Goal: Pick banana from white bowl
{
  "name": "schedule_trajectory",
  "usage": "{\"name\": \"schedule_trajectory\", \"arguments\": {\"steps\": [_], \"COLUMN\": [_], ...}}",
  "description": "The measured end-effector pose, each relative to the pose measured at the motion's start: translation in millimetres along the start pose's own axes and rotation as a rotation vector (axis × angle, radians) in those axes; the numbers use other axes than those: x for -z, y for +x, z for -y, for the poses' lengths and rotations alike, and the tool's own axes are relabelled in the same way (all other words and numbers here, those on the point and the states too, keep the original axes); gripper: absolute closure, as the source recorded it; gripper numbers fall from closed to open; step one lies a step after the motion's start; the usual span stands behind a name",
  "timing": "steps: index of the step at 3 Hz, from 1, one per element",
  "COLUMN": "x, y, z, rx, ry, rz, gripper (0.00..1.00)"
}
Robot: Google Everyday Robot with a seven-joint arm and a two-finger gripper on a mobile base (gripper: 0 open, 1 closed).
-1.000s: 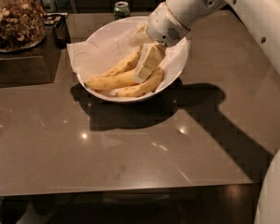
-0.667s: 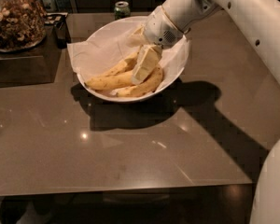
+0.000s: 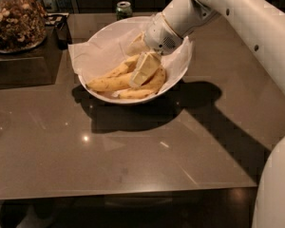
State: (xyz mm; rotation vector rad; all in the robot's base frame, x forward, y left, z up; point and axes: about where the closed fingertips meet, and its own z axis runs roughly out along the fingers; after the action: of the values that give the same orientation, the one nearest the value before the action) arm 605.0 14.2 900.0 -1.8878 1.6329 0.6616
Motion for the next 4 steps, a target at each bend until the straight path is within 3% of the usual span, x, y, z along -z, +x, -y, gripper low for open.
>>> {"name": "schedule_trajectory", "arguments": {"steps": [3,4], "x": [-10.5,-11.8], "y": [12.3,15.0], "z": [-2.8,-2.8], "rx": [-0.028,-0.034], "ry": [-0.018,-0.020], "rz": [0.000,0.000], "gripper": [0.35,0.54]}}
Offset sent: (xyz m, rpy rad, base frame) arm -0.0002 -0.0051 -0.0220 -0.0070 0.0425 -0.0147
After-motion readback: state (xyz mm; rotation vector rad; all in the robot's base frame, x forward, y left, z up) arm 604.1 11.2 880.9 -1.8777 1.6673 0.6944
